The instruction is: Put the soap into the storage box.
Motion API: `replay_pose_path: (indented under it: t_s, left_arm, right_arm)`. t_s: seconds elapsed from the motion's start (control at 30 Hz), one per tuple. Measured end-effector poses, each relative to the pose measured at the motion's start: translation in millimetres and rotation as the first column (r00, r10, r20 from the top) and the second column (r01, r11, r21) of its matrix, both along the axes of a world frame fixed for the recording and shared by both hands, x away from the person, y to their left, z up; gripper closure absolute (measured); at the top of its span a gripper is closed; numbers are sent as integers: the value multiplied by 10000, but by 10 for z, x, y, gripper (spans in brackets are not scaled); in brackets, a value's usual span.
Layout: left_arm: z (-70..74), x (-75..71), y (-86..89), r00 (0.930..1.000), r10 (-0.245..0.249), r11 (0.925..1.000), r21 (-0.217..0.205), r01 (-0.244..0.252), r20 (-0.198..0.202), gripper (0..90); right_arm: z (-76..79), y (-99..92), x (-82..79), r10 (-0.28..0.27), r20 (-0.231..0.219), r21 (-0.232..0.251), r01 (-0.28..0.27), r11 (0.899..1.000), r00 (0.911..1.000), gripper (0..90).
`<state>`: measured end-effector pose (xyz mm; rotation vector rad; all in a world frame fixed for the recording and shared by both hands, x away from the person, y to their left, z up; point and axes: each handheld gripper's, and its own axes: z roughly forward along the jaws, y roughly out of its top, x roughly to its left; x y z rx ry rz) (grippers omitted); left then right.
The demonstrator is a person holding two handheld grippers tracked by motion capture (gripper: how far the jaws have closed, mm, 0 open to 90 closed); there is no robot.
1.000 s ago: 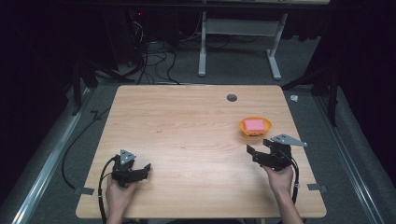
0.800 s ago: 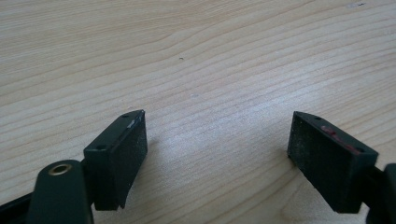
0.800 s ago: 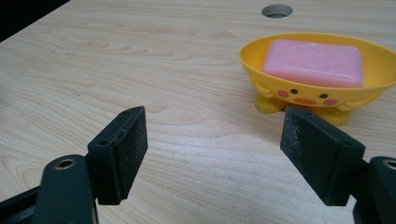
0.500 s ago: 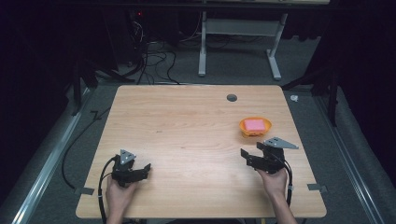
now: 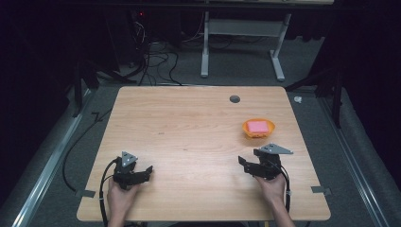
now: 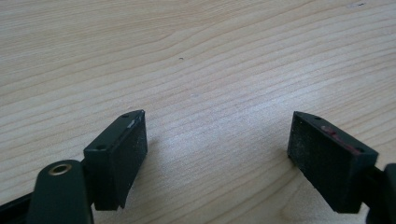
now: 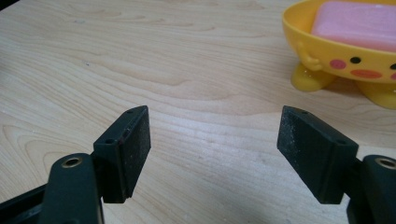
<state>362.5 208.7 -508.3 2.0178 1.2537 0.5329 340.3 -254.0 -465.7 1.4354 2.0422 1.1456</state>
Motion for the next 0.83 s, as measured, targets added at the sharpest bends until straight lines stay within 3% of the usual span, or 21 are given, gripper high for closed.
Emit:
replay_pose_path:
  t_s: [0.37, 0.5, 0.63, 0.83]
  left_arm:
    - [0, 0, 0, 10000, 0, 10000, 1, 0, -1, 202]
    - [1, 0, 1, 10000, -8, 10000, 0, 8, -12, 202]
    - [0, -1, 0, 10000, -1, 10000, -1, 1, -1, 202]
    - [0, -2, 0, 10000, -6, 10000, -5, 6, -5, 202]
  right_arm:
    - [-181, 73, 28, 33, -403, -547, -55, 9985, 9992, 263]
    - [-339, 137, 61, 43, -862, -1267, -152, 9918, 9963, 251]
    - [-370, 193, 54, 97, -674, -1862, -221, 9823, 9977, 254]
    - [-371, 214, 44, 442, -682, -1898, -564, 9802, 9967, 248]
